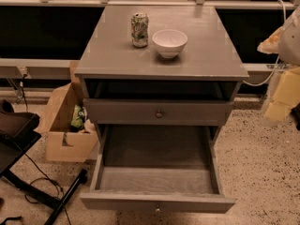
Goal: Close middle drawer
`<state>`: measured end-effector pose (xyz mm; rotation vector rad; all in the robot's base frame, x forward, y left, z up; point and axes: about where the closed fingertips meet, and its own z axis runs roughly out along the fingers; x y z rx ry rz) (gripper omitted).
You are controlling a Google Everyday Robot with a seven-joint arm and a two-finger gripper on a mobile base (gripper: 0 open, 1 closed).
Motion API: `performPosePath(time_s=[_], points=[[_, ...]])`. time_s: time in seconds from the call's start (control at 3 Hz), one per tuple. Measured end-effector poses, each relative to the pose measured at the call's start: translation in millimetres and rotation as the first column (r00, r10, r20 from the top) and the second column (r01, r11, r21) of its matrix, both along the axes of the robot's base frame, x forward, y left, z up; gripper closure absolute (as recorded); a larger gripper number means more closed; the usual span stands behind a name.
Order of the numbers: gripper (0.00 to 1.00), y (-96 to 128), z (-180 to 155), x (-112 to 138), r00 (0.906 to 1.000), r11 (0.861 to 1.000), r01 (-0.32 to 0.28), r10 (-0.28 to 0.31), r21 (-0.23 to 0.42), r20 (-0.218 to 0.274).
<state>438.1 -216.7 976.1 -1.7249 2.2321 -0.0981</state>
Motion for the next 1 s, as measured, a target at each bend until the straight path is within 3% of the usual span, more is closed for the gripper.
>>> performPosePath(time_s=[0.67,1.0], points=[[0.0,-1,-17,-10,0.9999,1.0,0.012,-0.012,0.005,-0.009],[0.26,5,-71,-47,0.9962,0.994,0.086,-0.086,0.062,0.01]])
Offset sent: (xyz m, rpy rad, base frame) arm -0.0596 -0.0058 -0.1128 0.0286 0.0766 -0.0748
